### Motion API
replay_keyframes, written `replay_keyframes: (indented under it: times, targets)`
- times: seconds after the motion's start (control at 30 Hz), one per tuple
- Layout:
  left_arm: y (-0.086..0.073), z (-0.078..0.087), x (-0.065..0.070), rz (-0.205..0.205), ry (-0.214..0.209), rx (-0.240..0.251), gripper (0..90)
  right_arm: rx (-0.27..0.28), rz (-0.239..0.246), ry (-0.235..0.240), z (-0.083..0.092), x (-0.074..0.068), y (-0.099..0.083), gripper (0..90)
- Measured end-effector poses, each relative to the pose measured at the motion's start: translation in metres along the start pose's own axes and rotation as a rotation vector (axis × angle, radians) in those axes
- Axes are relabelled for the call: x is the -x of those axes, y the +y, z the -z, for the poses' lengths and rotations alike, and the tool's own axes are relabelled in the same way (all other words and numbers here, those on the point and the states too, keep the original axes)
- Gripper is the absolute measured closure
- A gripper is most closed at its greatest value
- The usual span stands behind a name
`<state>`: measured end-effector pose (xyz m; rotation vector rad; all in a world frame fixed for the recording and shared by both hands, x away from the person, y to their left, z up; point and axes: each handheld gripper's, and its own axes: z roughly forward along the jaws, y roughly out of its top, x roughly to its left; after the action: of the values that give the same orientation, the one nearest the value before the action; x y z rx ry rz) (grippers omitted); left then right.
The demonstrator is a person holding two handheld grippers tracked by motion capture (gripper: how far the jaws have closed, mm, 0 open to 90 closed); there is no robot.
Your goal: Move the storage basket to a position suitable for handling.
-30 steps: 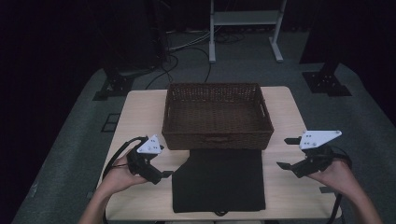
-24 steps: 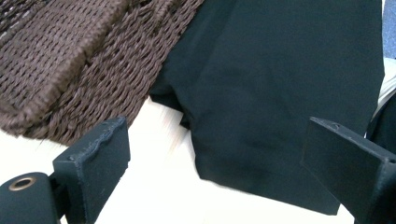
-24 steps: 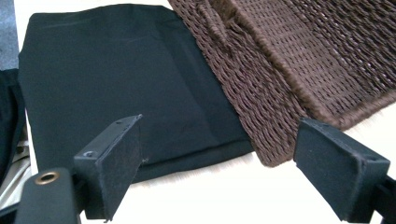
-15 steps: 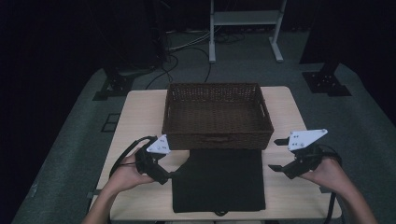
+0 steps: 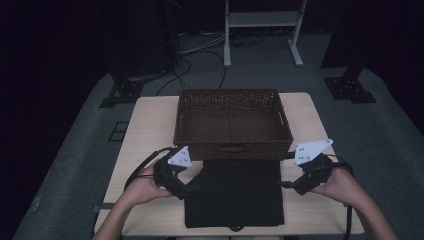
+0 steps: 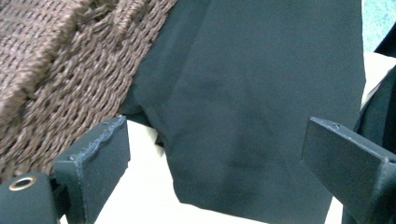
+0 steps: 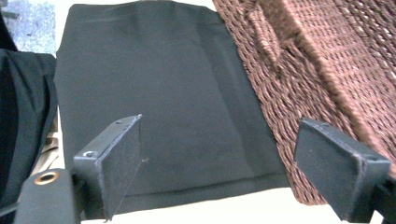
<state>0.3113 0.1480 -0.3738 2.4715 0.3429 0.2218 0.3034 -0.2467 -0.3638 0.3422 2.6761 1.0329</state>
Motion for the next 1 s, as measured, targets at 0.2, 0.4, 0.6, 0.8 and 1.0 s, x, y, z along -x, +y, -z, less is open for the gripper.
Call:
replay_keyframes:
  times: [0.2, 0.4, 0.6, 0.8, 1.0]
  targets:
    - [0.007, -0.009, 0.002, -0.013, -0.025, -0.014, 7.1, -0.026, 0.026, 0.037, -0.015, -0.002, 0.009, 14.4]
    - [0.012, -0.017, 0.005, -0.027, -0.044, -0.032, 7.1, -0.052, 0.034, 0.061, -0.027, -0.003, 0.013, 14.4]
    - [0.016, -0.030, 0.006, -0.029, -0.072, -0.055, 7.1, -0.071, 0.034, 0.088, -0.039, -0.004, 0.013, 14.5]
    - [0.019, -0.041, 0.008, -0.034, -0.088, -0.080, 7.1, -0.091, 0.030, 0.104, -0.053, -0.005, 0.010, 14.5]
    - [0.019, -0.048, 0.009, -0.041, -0.094, -0.085, 7.2, -0.100, 0.032, 0.119, -0.060, -0.006, 0.009, 14.5]
